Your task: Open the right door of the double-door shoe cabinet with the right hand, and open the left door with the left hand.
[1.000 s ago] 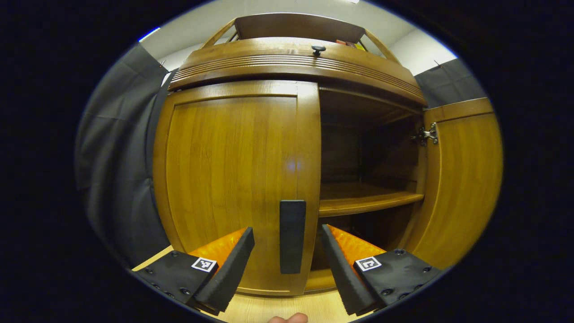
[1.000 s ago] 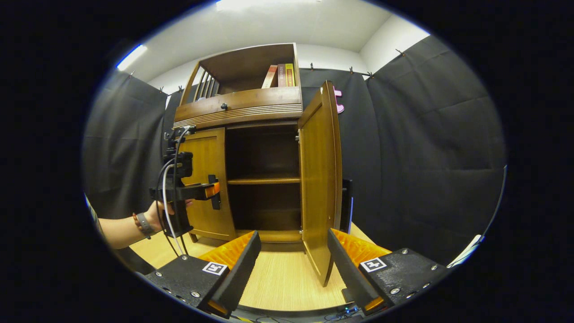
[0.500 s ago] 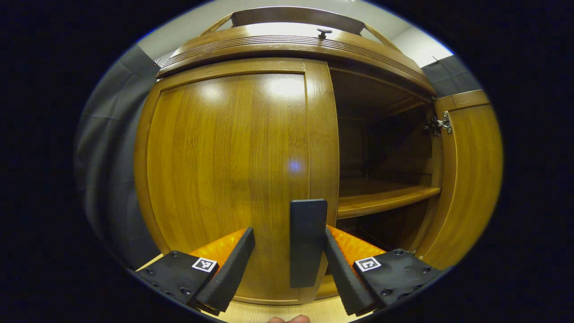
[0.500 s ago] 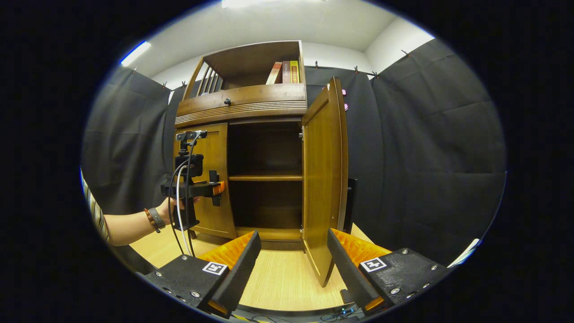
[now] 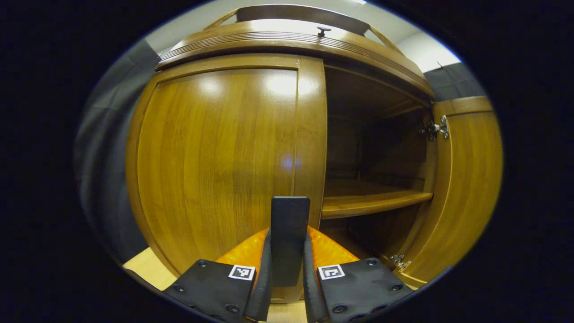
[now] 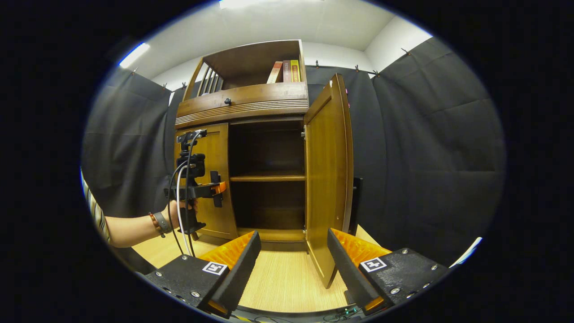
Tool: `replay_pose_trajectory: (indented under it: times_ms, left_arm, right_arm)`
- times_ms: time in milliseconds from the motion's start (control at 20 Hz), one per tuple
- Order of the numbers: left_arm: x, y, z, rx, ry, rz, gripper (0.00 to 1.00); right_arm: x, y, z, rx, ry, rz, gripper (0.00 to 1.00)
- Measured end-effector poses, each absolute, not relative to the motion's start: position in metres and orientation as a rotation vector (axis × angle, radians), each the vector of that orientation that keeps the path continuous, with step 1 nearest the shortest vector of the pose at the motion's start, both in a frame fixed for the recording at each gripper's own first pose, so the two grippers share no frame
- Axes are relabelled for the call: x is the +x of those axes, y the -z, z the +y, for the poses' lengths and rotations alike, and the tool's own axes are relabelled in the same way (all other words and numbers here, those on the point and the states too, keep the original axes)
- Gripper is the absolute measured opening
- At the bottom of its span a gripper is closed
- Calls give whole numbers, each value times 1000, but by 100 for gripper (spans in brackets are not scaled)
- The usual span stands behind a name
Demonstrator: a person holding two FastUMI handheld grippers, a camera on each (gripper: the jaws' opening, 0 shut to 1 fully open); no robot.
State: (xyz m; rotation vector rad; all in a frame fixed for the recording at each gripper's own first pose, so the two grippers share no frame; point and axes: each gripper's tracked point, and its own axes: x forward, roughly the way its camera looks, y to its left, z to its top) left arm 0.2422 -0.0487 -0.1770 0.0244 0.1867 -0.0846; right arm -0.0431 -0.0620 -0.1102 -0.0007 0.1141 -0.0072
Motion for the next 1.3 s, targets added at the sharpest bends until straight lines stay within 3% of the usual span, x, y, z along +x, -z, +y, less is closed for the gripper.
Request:
replay_pose_trajectory:
  times_ms: [100,300,350,400,450,550,600,650,700,1300]
  left_arm:
    - [239,175,-51,36,110,199,32]
    - [232,172,-45,54,56,194,31]
    - [227,167,-44,68,45,179,32]
    - [220,163,-44,67,42,173,32]
    - [209,159,-44,58,38,179,32]
    - [181,164,-35,39,42,214,31]
    - [169,163,-30,42,47,227,31]
    - [159,160,-26,49,47,235,31]
    - [149,159,-21,54,39,239,31]
    - [59,135,56,125,-55,203,27]
  right_arm:
    - [-47,111,-57,15,0,116,92]
    - [-57,114,-45,15,-10,119,92]
    - [-59,114,-42,10,-11,116,100]
    - [-62,113,-39,8,-16,112,100]
    - [-65,113,-35,7,-23,112,92]
    - [-70,113,-29,-5,-33,119,92]
    - [-71,114,-28,-12,-34,122,100]
    - [-73,113,-26,-15,-36,123,100]
    - [-73,113,-24,-13,-39,123,93]
    - [-64,116,17,12,-98,112,92]
